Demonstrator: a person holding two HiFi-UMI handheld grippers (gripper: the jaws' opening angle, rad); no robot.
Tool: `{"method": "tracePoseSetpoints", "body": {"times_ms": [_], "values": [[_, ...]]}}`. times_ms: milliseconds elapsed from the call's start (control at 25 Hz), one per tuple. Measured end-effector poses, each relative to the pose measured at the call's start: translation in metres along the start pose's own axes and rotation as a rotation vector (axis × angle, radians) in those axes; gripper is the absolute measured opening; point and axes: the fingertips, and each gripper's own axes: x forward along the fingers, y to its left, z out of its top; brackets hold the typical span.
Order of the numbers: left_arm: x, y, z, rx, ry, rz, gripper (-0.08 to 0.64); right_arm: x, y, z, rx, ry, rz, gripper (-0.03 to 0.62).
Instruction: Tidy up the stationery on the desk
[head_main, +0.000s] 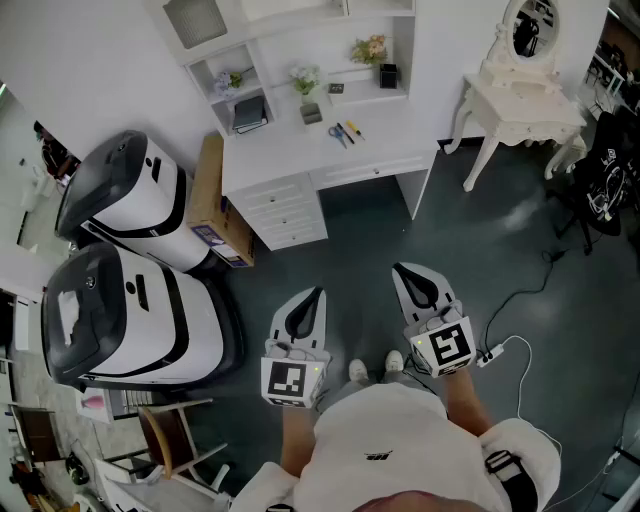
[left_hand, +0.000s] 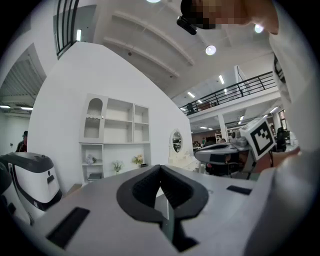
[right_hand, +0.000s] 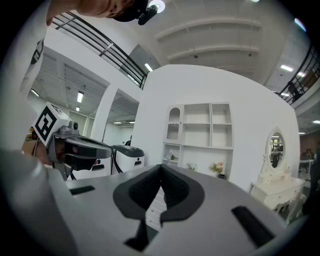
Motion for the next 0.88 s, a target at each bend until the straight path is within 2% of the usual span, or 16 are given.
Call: {"method": "tracePoseSetpoints", "body": {"times_ms": [320, 880], "values": [[0.004, 0.028, -0.003, 0.016, -0.001, -0.021, 0.0, 0.029, 0.003, 0.0, 0.011, -0.017, -0.068, -0.005], [0.058, 0.06, -0.011, 0.009, -0.001, -0.062, 0.0, 0.079, -0.017, 0.0, 0.0, -0.012, -0.077, -0.002]]}}
